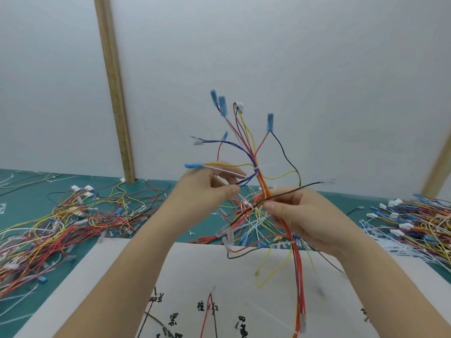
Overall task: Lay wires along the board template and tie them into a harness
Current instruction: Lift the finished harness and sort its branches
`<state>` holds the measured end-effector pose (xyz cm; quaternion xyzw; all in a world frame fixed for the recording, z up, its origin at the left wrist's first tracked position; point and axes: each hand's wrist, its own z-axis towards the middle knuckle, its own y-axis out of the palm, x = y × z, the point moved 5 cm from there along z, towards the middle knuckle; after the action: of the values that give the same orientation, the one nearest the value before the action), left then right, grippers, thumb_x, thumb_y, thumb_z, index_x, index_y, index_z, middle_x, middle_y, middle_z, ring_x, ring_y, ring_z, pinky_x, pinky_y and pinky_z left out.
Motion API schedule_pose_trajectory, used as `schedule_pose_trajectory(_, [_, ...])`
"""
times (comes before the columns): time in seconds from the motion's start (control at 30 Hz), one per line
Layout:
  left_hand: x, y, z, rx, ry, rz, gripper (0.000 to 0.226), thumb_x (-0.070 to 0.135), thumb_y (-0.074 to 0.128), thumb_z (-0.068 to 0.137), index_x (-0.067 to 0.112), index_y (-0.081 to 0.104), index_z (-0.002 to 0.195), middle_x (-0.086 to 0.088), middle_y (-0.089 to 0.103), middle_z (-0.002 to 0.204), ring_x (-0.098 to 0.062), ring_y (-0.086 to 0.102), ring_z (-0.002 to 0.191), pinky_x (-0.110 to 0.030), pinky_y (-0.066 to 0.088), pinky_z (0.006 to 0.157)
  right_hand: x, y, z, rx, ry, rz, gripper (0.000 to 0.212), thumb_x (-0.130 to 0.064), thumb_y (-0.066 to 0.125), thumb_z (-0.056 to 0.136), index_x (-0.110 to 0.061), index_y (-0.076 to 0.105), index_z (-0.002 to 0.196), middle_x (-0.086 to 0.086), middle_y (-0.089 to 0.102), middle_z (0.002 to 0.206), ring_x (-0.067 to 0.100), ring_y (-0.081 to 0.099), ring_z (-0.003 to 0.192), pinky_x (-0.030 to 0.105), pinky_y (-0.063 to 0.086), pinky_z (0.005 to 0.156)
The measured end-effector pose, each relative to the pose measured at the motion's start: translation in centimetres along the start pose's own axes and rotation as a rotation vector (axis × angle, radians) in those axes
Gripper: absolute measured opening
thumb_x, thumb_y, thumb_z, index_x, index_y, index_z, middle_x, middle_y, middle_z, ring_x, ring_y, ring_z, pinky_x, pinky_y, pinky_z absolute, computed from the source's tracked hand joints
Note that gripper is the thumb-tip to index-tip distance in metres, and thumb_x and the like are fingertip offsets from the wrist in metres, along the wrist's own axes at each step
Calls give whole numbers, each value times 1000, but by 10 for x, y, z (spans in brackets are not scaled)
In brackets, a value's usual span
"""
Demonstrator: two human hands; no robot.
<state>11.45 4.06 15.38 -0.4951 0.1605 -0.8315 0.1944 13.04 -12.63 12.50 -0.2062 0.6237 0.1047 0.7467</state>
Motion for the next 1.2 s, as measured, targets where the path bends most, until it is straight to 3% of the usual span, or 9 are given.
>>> schedule_pose_trajectory(0.17, [-8,-13,0,176,-84,111,6,29,70,77,29,64,79,12,56,67,3,49,55,-7,36,51,3,0,1,10,23,205,10,-3,64,74,-8,72,78,-2,62,58,5,57,51,14,50,51])
schedule_pose_trajectory(0.27, [-5,-19,-3,224,-131,331,19,43,66,77,25,61,72,10,57,70,-3,49,64,-18,37,57,2,0,3,56,-1,269,15,-12,66,61,-9,73,74,-2,62,56,5,57,49,14,51,51])
schedule_pose_trajectory(0.37, [11,-23,-9,224,-130,464,38,50,57,80,20,51,58,8,49,54,-6,45,56,-26,31,50,2,-5,4,124,-12,301,11,-12,66,59,-11,75,66,-1,62,55,4,57,48,13,50,49])
schedule_pose_trajectory(0.47, [41,-23,-19,330,17,427,36,49,48,75,20,45,54,8,46,46,-4,43,51,-16,28,48,3,-8,6,161,-16,346,11,-12,67,59,-10,74,67,1,62,57,6,57,48,14,50,48])
schedule_pose_trajectory(0.57, [57,0,-25,131,120,315,31,48,48,73,22,51,56,12,50,50,0,46,54,-12,33,52,3,-6,6,135,-27,388,14,-12,66,59,-9,73,71,2,66,63,8,60,52,15,53,52])
schedule_pose_trajectory(0.67, [54,31,-28,-78,205,403,15,31,53,87,23,65,84,11,59,76,-1,51,74,-17,38,70,1,-3,6,89,-55,439,19,-11,65,63,-7,73,80,8,71,79,14,65,66,19,56,63])
schedule_pose_trajectory(0.8, [41,40,-21,-7,235,528,24,25,49,93,22,60,114,6,61,114,-12,52,108,-28,37,91,-2,-5,4,105,-101,484,17,-8,63,63,-12,75,74,3,71,73,8,65,60,16,54,57])
schedule_pose_trajectory(1.1, [37,39,-20,88,298,486,15,22,53,91,14,65,95,3,61,99,-14,51,98,-27,39,82,-2,-3,3,-75,-106,493,25,-8,64,72,-17,68,95,15,62,91,16,64,70,22,55,65])
schedule_pose_trajectory(1.2, [39,39,-21,95,328,473,12,18,52,91,11,62,92,1,61,99,-16,49,99,-28,37,82,-3,-2,1,-141,-110,518,27,-6,64,77,-16,64,103,14,55,80,14,60,63,21,54,63])
